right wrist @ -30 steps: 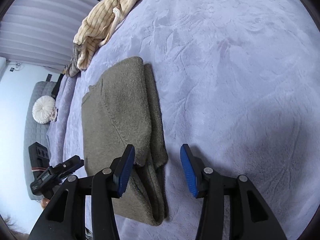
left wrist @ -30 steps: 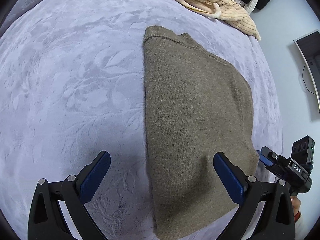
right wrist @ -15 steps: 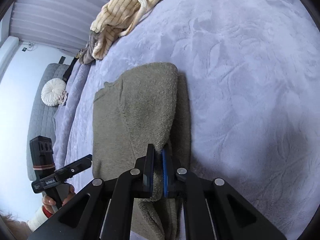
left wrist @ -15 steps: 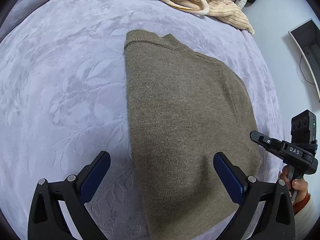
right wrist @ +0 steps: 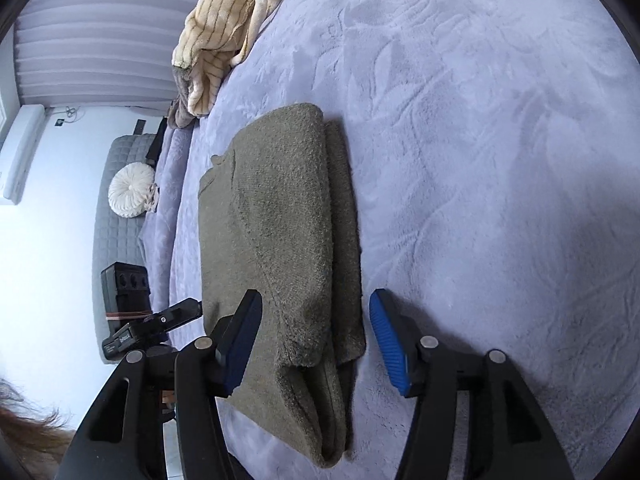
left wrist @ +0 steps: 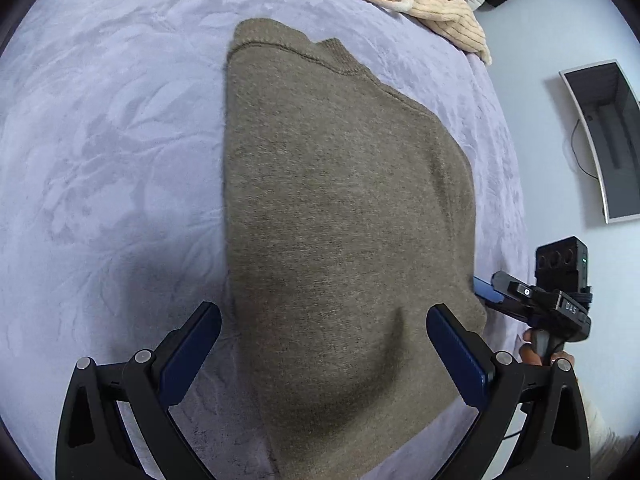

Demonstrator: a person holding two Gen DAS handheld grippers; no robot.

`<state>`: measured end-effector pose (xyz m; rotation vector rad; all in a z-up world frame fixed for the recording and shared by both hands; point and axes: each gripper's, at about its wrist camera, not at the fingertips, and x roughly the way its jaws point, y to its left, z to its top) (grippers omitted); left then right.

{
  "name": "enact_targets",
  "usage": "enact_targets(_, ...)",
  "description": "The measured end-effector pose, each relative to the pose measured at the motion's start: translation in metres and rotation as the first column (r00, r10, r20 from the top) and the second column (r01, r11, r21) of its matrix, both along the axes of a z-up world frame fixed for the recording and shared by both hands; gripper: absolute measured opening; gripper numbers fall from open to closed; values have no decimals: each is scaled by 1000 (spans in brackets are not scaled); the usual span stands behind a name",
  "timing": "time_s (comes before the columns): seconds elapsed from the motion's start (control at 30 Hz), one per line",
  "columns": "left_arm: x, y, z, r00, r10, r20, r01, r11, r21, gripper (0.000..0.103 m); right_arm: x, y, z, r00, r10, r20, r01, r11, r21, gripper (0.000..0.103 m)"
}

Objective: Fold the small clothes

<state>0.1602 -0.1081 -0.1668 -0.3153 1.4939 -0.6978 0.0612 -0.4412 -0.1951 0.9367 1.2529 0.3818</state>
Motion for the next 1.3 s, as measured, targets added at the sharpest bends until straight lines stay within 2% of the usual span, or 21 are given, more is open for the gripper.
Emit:
enact_targets(0.07,-1,-8,-5,1000,-28,-10,28,1000,-9,103,9,6,-7,999,37,-7,-36,999,20,61)
enact_targets(0.17,0,-23,-14,997,-72,-3,72,997,17,103,19,14,-18,995,96,-12,-96,995,13,60)
enact_targets(0.3,1,-32,-17,998,-63,21,63,998,33,103,35,29,-27,990,140,5,-140,990,34,58)
enact_targets(0.33,0,-31,-16,998,-53,27,52,998,36,99,38,32,-28,990,144,4,-144,989,40,56)
enact_targets(0.37,0,-30,-15,999,-32,39,29,998,54,94,39,36,-29,989,145,-8,-144,989,34,44)
enact_targets(0.4,-2,-28,-13,998,-21,53,17,997,71,84,39,38,-30,990,139,-16,-138,990,40,33)
enact_targets(0.5,-6,-22,-1,997,-9,81,5,999,50,60,35,39,-21,995,99,-7,-98,992,77,29)
enact_targets(0.53,-8,-19,3,996,-15,87,11,999,40,56,32,38,-17,996,89,0,-89,991,102,29)
enact_targets(0.73,-16,-8,32,996,-21,89,24,999,-30,53,20,48,14,998,54,16,-56,980,193,29)
enact_targets(0.97,-39,26,71,993,-15,121,21,999,-48,53,-3,72,47,997,74,34,-80,971,227,29)
enact_targets(1.13,-65,61,84,993,-1,121,3,1000,-17,53,-24,105,61,991,125,52,-134,965,227,29)
enact_targets(1.3,-93,104,77,995,44,87,-47,999,25,53,-43,146,54,984,173,34,-176,953,248,29)
